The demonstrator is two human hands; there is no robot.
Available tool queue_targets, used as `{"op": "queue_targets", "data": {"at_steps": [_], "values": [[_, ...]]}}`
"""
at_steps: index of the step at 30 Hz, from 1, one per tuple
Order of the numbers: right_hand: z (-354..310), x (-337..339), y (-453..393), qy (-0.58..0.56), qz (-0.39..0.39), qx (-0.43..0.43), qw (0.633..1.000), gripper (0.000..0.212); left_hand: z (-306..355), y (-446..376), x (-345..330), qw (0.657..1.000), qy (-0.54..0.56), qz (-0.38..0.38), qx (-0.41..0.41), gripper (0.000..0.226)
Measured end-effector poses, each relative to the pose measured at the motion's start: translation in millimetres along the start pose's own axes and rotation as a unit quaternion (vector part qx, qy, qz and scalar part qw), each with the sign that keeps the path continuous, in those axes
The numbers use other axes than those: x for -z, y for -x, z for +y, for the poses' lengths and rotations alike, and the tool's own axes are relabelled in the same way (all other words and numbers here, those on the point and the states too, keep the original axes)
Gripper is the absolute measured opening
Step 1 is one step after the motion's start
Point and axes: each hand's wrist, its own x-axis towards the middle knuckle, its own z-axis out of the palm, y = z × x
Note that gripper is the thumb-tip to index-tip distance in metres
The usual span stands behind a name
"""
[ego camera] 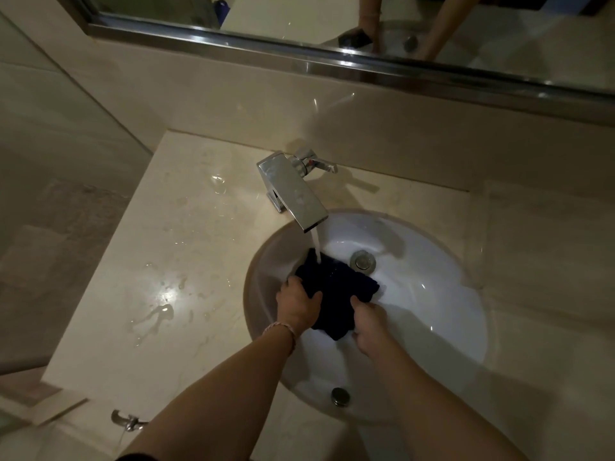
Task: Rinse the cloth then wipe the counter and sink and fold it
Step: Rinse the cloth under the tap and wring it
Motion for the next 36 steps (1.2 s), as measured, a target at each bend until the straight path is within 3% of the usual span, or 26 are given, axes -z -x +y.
{"op": "queue_targets", "data": {"at_steps": [2, 5, 9, 12, 15, 18, 20, 24, 31, 33, 36], "values": [[-12, -6, 6, 0.044, -0.009, 0.055, 0.997, 0.02, -1, -2, 1, 1.0, 0.025, -0.003, 0.01, 0.049], [-37, -13, 17, 0.104, -0.004, 0.143, 0.984, 0.016, -2, -3, 6, 0.998, 0.054, 0.02, 0.001, 0.022], [-64, -20, 34, 0.039, -0.02, 0.213, 0.976, 0.019, 5, 0, 10, 0.991, 0.102, 0.084, -0.011, 0.016], [-75, -26, 43, -0.032, -0.051, 0.19, 0.98, 0.016, 14, -2, 13, 0.976, 0.189, 0.105, -0.005, 0.026], [-82, -31, 52, -0.139, -0.126, 0.114, 0.975, 0.027, 23, -5, 15, 0.95, 0.309, 0.051, 0.001, 0.046], [-89, -36, 61, -0.126, -0.168, 0.089, 0.974, 0.029, 26, -12, 16, 0.883, 0.466, -0.019, 0.051, 0.07], [-94, -39, 65, -0.081, -0.163, 0.095, 0.979, 0.025, 32, -12, 20, 0.849, 0.522, -0.048, 0.066, 0.068], [-98, -42, 60, 0.038, -0.106, 0.167, 0.98, 0.026, 39, -10, 23, 0.863, 0.501, 0.013, 0.067, 0.046], [-96, -46, 46, 0.085, -0.05, 0.204, 0.974, 0.019, 51, -9, 31, 0.849, 0.516, 0.102, 0.056, 0.022], [-98, -47, 40, 0.089, -0.025, 0.22, 0.971, 0.01, 52, -12, 35, 0.864, 0.489, 0.114, 0.04, 0.017], [-104, -49, 34, 0.079, -0.016, 0.241, 0.967, 0.007, 47, -13, 40, 0.919, 0.378, 0.114, -0.002, 0.041]]}}
